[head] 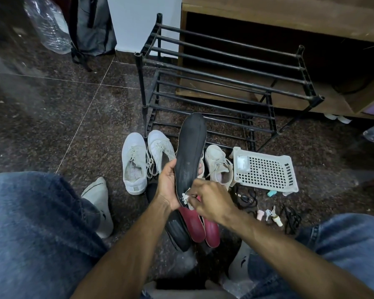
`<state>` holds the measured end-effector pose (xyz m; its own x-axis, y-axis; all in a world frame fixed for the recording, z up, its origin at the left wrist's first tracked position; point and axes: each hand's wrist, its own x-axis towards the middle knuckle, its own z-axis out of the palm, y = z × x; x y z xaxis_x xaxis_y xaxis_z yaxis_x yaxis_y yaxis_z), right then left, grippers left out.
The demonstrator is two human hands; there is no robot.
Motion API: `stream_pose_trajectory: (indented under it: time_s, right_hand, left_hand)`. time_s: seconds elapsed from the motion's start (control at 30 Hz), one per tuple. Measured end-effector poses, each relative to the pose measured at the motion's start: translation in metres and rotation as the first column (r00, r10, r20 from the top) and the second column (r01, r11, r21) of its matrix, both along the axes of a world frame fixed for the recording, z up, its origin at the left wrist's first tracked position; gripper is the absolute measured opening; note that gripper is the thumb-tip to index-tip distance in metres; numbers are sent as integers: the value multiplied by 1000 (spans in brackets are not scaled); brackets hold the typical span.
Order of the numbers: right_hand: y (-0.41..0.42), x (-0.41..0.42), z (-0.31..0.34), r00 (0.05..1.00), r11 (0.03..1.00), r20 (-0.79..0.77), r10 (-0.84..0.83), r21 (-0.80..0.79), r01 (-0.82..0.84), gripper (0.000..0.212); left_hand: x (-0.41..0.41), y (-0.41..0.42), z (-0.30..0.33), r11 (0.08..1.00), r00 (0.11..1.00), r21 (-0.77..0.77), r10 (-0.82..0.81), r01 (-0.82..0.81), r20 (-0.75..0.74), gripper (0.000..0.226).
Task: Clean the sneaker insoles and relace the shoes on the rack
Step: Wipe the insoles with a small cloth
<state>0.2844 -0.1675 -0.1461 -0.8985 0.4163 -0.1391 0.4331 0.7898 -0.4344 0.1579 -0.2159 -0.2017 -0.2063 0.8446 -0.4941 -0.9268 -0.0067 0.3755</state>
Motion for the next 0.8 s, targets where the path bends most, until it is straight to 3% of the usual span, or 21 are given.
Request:
stream_pose_trajectory:
  time_s: [0.07, 0.27, 0.47, 0.53, 0.67, 0.73, 0.8]
  right_hand:
    - [8, -2, 1, 1000, 999, -22, 4, 35, -4, 18]
    - [45, -33, 5, 965, 963, -70, -251, 87, 257, 20]
    - [4, -5, 7, 1000, 1000, -16, 3, -19, -4, 20]
    - [19, -10, 7, 999, 999, -21, -24, 48, 25, 20]
    - [54, -31, 9, 952, 948, -72, -299, 93, 304, 20]
    - [47, -31, 8, 952, 951, -68, -298, 59, 302, 20]
    - [25, -21, 6, 980, 981, -56, -194, -7, 193, 20]
  left_hand:
    - [1, 2, 2, 1000, 1000, 22, 4, -4, 23, 55]
    - [14, 3, 3, 999, 999, 47, -27, 26, 18, 42]
    - [6, 1, 0, 1000, 999, 2, -2, 2, 40, 54]
    - [10, 2, 1, 1000, 999, -6, -18, 18, 40, 52]
    - [17, 4, 6, 999, 999, 3, -40, 40, 33, 46]
    - [15, 3, 7, 999, 998, 13, -44, 44, 50, 46]
    - [10, 1, 5, 1000, 998, 10, -22, 21, 52, 51]
